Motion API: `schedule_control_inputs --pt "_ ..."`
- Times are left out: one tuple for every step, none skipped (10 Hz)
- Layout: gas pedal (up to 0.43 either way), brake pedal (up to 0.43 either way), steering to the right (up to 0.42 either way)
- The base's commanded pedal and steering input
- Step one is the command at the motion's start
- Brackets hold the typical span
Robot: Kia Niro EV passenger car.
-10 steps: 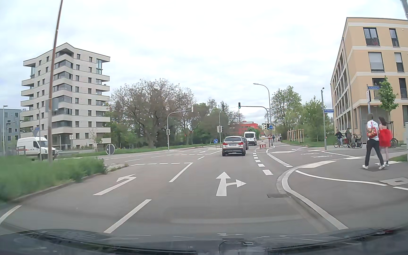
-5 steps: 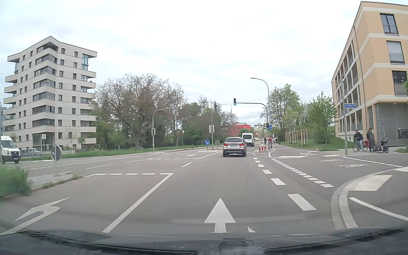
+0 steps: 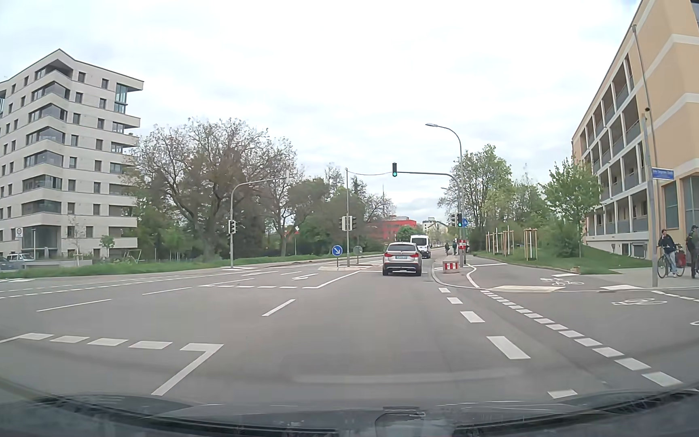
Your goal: Follow the waypoints while adhering to traffic rules and regulations
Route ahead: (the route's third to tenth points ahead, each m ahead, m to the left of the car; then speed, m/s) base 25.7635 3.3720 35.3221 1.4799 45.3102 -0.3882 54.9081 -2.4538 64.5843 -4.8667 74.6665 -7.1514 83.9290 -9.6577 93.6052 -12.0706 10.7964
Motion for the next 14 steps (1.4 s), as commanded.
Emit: schedule_control_inputs --pt "0.067 0.0 0.023" --pt "0.067 0.0 0.022" --pt "0.067 0.0 0.021" --pt "0.067 0.0 0.021" --pt "0.067 0.0 0.021" --pt "0.067 0.0 0.021" --pt "0.067 0.0 0.021" --pt "0.067 0.0 0.021" --pt "0.067 0.0 0.02" --pt "0.067 0.0 0.019" --pt "0.067 0.0 0.018" --pt "0.067 0.0 0.016" --pt "0.067 0.0 0.015" --pt "0.067 0.0 0.015"
